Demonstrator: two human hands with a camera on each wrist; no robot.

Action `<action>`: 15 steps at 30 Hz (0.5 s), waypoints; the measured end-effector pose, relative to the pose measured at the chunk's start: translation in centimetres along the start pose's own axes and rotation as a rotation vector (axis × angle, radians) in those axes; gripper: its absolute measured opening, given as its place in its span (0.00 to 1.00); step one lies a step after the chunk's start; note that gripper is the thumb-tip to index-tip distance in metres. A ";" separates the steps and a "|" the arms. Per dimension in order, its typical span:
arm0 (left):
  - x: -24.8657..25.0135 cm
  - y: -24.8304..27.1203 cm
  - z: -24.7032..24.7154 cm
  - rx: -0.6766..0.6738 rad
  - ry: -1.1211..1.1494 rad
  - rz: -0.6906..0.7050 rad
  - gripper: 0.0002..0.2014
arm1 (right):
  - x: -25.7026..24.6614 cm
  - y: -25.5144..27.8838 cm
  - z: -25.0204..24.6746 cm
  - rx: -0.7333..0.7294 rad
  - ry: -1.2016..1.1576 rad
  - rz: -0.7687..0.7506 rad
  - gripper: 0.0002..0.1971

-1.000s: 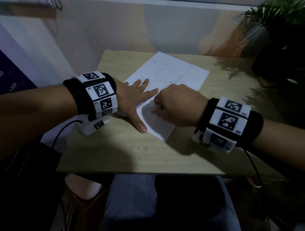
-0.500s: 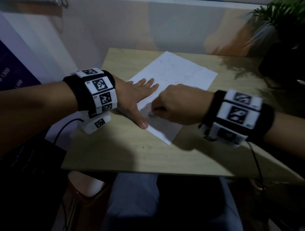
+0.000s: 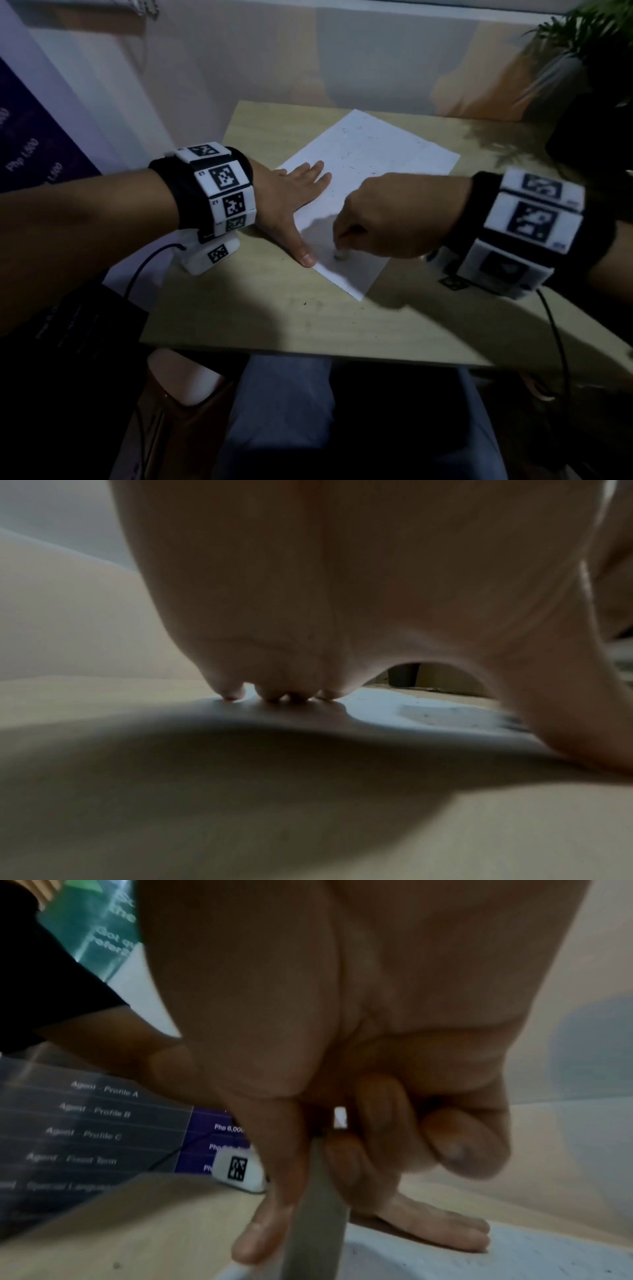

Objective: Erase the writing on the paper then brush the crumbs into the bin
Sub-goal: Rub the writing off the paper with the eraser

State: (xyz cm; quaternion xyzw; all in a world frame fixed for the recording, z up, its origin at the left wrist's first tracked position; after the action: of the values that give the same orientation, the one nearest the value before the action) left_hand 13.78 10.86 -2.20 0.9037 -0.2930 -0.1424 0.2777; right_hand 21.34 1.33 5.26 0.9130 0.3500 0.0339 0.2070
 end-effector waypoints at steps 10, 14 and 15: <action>0.0 0.3 -0.2 0.047 -0.021 -0.020 0.84 | 4.0 -1.4 -1.2 0.186 -0.153 0.150 0.15; -0.2 0.6 -0.2 0.027 -0.044 -0.052 0.80 | 6.2 -0.9 -1.4 0.233 -0.061 0.310 0.17; 0.0 0.7 -0.3 0.029 -0.045 -0.051 0.80 | 5.2 -1.2 -0.9 0.226 -0.054 0.301 0.17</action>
State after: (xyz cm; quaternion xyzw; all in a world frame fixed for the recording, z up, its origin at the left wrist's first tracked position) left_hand 13.54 10.52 -1.57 0.9114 -0.2781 -0.1652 0.2544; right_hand 24.31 5.85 5.17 0.9730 0.2054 0.0005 0.1053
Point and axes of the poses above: each hand's wrist, its own y-axis away from the middle knuckle, its own z-axis out of the palm, x = y × z, the point moved 8 cm from there along -y, towards the middle knuckle, and after that the axes turned 13 degrees about -z, right-handed, at the moved point
